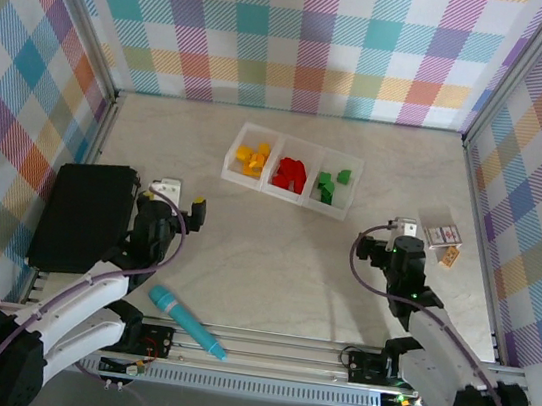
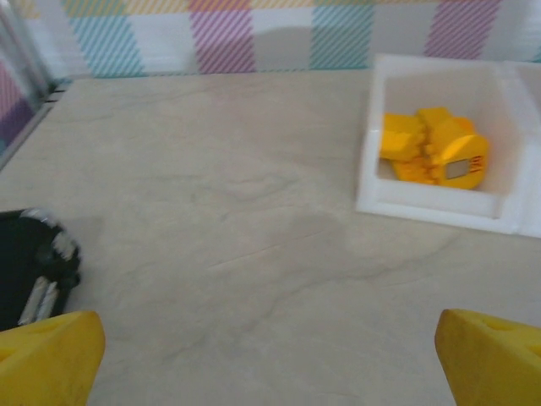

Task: Sort the legos into containers by color
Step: Reset both arms

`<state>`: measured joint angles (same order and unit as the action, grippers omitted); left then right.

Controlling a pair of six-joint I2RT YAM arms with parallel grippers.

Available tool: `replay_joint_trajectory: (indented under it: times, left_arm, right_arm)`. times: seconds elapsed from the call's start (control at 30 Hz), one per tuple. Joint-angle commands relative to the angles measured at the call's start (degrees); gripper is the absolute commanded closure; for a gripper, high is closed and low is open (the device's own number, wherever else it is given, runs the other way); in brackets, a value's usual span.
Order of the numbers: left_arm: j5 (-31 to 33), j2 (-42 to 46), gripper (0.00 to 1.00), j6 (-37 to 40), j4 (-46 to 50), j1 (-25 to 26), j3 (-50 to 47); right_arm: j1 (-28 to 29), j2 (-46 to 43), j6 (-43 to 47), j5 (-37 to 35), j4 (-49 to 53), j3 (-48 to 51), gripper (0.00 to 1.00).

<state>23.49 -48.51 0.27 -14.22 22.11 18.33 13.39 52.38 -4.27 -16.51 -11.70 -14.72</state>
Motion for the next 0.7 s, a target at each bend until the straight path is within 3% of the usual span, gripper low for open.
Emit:
replay_joint_trajectory:
  times: [0.0,0.2,0.3,0.37,0.4,0.43,0.57,0.6,0.67]
  left_arm:
    - [3.6,0.7,0.0,0.6,-6.92,-2.32,-2.78]
    - [4.46,-8.55,0.0,0.2,-18.41,-6.16,-7.14]
    - [-0.07,-13.43,0.01,3.87,-24.94,-7.0,-7.16]
    - [-2.49,-17.83,0.0,4.82,-28.26,-8.0,-5.75]
    - [-4.15,-19.53,0.0,4.91,-28.53,-8.54,-4.79]
    - [-6.22,-21.3,0.0,5.0,-29.14,-9.35,-3.96]
    - [-13.89,-27.29,0.0,4.92,-34.32,-12.26,-2.12]
    - [-15.2,-28.07,0.0,4.81,-33.59,-12.91,-1.17]
    - [-18.03,-29.82,0.0,5.3,-34.42,-14.17,-0.75]
  right_arm:
    - [-0.46,5.31,4.68,-0.78,-12.84,0.07,0.01]
    - [-0.47,18.75,13.49,3.36,-26.2,-3.01,0.01]
    - [-0.47,25.3,16.79,6.34,-32.51,-4.98,0.01]
    - [-1.31,30.89,15.96,7.41,-39.5,-5.5,0.01]
    - [-1.26,31.75,14.45,3.46,-38.62,-6.53,0.01]
    - [-2.54,30.54,12.71,4.54,-35.36,-7.04,0.01]
    - [-9.26,35.8,5.3,9.56,-49.25,-1.82,0.01]
    - [-9.29,37.37,5.24,7.43,-51.06,-2.82,0.01]
    - [-9.81,35.79,4.93,11.34,-39.22,-7.3,0.01]
